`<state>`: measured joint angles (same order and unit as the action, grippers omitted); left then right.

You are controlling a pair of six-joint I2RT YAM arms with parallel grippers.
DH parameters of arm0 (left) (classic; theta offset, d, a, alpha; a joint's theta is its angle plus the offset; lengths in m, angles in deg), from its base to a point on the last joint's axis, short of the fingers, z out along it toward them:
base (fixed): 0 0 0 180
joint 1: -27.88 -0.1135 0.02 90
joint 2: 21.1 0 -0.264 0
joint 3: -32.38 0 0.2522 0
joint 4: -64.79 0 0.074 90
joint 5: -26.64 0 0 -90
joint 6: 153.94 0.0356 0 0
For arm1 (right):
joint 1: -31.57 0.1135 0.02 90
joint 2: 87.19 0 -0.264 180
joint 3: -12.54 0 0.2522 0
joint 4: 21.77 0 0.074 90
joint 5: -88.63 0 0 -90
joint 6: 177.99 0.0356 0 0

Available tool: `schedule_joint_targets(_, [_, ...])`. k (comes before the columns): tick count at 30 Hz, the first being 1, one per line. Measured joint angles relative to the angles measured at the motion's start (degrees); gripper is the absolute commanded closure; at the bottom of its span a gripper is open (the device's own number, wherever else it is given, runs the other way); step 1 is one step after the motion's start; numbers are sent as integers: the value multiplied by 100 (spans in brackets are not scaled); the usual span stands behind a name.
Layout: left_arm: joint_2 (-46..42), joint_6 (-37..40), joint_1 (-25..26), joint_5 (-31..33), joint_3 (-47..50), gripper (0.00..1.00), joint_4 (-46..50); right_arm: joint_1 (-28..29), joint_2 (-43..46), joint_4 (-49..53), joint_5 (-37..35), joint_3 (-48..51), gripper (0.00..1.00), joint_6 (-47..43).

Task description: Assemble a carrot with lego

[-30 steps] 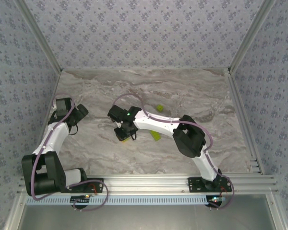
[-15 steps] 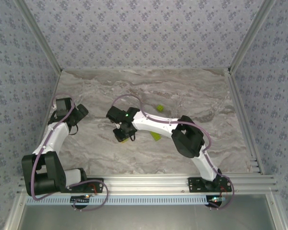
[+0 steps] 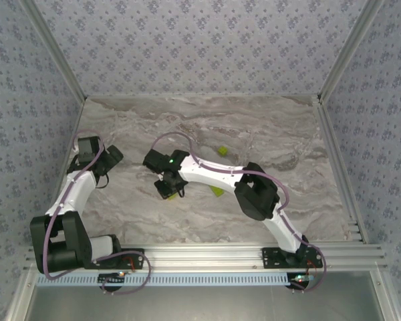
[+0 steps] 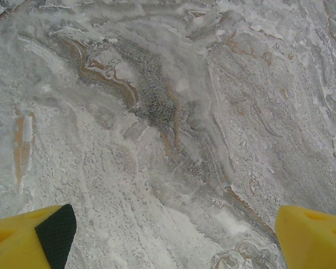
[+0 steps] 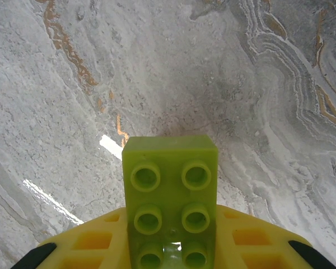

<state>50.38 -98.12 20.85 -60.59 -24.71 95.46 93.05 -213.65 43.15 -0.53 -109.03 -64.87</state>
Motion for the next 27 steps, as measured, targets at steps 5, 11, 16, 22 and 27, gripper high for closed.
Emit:
schedule_joint_targets(5, [33,0,0,0,0,7,-7,9,-76,109,-48,-125,68,2])
schedule_joint_targets(11, [66,0,0,0,0,7,-17,33,-210,212,-160,-313,68,0])
schedule_joint_targets(16, [66,2,0,0,0,7,-20,72,-326,393,-267,-505,68,-7])
schedule_joint_targets(22, [66,2,0,0,0,7,-20,109,-431,544,-365,-660,68,-52])
schedule_joint_targets(27, [70,2,0,0,0,7,-20,120,-514,654,-398,-767,69,-177])
